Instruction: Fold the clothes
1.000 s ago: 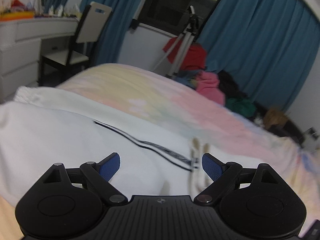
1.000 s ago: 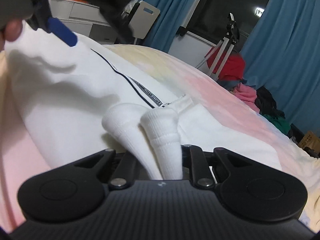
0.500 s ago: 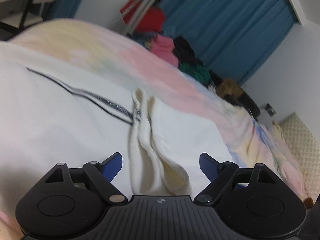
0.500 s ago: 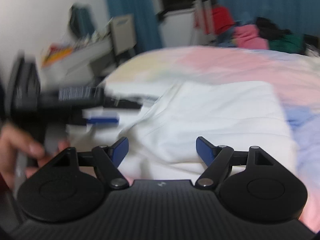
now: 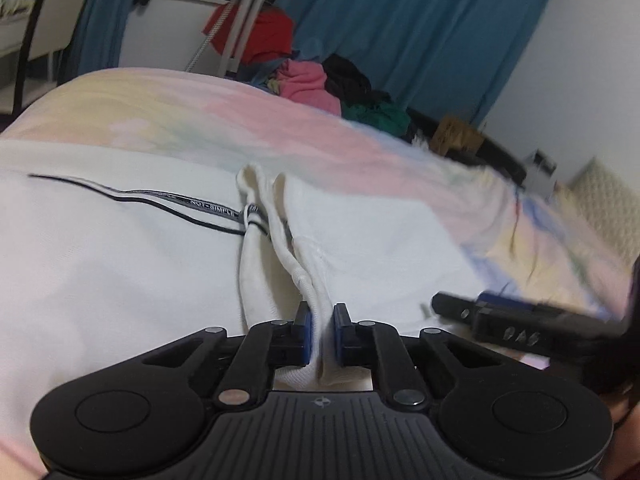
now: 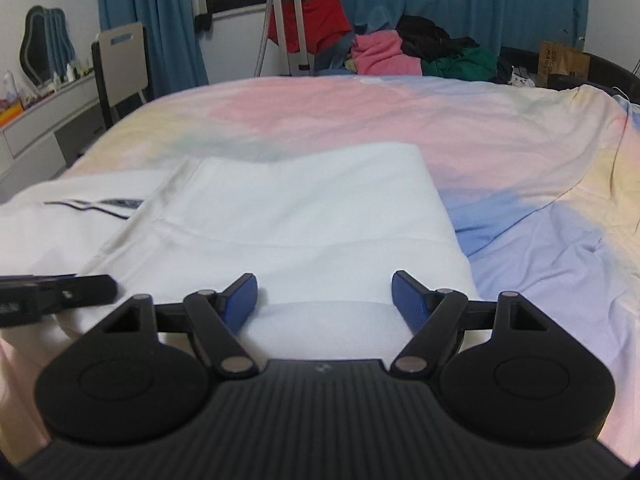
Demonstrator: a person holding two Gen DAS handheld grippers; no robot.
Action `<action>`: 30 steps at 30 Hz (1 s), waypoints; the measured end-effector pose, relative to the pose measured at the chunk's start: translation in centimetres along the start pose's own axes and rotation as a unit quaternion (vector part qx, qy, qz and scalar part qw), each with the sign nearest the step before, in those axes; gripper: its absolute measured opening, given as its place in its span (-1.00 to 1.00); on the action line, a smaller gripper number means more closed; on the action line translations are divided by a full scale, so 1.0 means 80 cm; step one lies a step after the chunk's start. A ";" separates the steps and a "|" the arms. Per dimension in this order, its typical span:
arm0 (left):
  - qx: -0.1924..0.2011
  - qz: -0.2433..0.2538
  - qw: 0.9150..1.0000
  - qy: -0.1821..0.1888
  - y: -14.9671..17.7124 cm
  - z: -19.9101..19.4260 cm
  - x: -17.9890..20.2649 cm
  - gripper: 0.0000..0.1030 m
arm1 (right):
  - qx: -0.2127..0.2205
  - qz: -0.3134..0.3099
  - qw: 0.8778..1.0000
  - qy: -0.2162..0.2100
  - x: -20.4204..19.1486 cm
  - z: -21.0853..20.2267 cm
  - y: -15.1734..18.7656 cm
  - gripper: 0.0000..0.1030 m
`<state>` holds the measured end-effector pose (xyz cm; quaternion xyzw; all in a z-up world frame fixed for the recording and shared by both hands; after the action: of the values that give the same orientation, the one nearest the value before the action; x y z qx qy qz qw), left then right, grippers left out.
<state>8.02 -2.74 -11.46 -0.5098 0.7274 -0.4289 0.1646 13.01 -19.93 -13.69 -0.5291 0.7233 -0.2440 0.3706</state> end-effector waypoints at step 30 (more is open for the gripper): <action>-0.002 -0.432 0.890 -0.147 0.065 -0.125 -0.265 0.94 | -0.029 0.014 0.999 0.002 0.001 0.025 0.005 0.47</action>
<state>7.13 21.12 -13.98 -0.8313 0.4039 -0.3758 0.0673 14.32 -19.78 -15.24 -0.5290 0.7382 -0.2187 0.3569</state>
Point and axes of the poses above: each gripper's, at about its wrist camera, not at the fingertips, and z roughly the way its jaws point, x to its right, y to its underside, the point moved 7 cm from there along z, roughly the way its jaws point, and after that the axes turned 14 degrees about z, right-handed, at the moved point
